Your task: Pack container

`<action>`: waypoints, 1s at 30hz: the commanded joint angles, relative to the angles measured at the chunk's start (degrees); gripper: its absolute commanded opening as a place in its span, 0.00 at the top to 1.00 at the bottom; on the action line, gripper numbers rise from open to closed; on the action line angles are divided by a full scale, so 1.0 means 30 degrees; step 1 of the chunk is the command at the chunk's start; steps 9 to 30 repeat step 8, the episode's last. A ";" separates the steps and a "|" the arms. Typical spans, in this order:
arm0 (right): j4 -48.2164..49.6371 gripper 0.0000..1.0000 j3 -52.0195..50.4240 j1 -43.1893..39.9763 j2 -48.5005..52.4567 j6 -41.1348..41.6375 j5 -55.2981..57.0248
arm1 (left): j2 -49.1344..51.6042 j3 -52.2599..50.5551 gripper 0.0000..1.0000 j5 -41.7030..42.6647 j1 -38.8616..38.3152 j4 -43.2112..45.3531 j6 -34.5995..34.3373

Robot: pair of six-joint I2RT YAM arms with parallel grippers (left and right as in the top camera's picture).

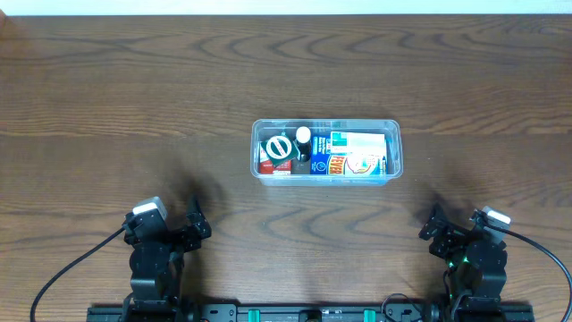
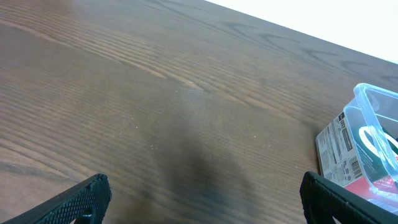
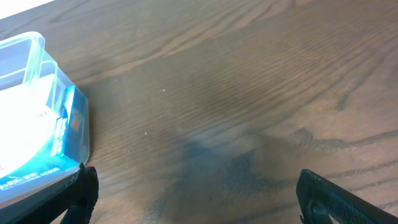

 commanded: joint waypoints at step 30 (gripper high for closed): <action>0.0022 0.01 -0.0073 -0.0015 -0.0124 -0.0277 0.0066 | -0.0102 -0.0372 0.02 -0.0022 0.0095 0.0015 0.0306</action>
